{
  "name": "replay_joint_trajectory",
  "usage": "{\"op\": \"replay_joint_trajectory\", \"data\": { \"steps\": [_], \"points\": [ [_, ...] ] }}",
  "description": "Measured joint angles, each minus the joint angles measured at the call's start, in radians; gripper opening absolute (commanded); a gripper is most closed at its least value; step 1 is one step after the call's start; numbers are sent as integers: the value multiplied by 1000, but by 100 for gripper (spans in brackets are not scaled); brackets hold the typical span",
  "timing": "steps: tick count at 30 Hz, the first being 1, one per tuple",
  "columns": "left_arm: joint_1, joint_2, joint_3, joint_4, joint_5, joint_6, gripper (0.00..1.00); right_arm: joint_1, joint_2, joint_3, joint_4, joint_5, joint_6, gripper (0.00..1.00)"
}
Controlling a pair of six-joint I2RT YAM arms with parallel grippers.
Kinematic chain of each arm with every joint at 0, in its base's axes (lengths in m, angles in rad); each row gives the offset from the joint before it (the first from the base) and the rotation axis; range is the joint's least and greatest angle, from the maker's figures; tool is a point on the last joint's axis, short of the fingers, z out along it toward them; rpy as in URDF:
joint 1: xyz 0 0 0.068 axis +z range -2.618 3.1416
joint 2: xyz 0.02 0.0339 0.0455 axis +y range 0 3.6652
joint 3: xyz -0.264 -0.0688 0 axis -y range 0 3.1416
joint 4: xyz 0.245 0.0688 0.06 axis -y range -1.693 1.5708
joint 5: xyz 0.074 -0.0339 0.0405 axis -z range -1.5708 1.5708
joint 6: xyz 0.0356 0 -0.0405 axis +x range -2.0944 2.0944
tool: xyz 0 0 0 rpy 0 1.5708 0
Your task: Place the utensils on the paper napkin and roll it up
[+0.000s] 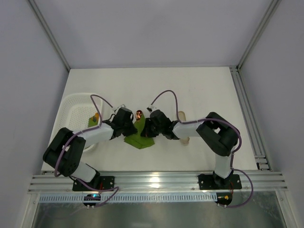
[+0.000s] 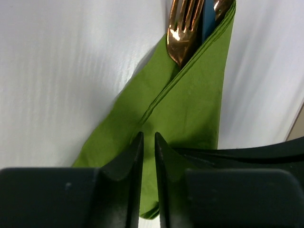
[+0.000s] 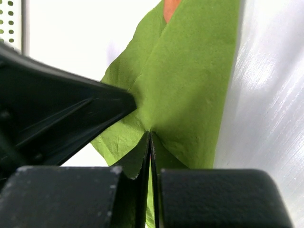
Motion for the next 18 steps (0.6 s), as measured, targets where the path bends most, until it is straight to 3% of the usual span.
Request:
{"op": "replay_joint_trajectory", "data": {
  "steps": [2, 6, 13, 18],
  "points": [
    [0, -39, 0, -49, -16, 8, 32, 0, 0, -4, 6, 7, 13, 4],
    [0, -171, -8, -138, -46, 12, 40, 0, 0, -15, 27, 11, 36, 4],
    [0, -359, -79, -272, -76, -15, 40, 0, 0, -27, 50, 16, 53, 4],
    [0, -411, -150, -344, -87, -59, 39, 0, 0, -33, 62, 17, 56, 4]
  ]
}}
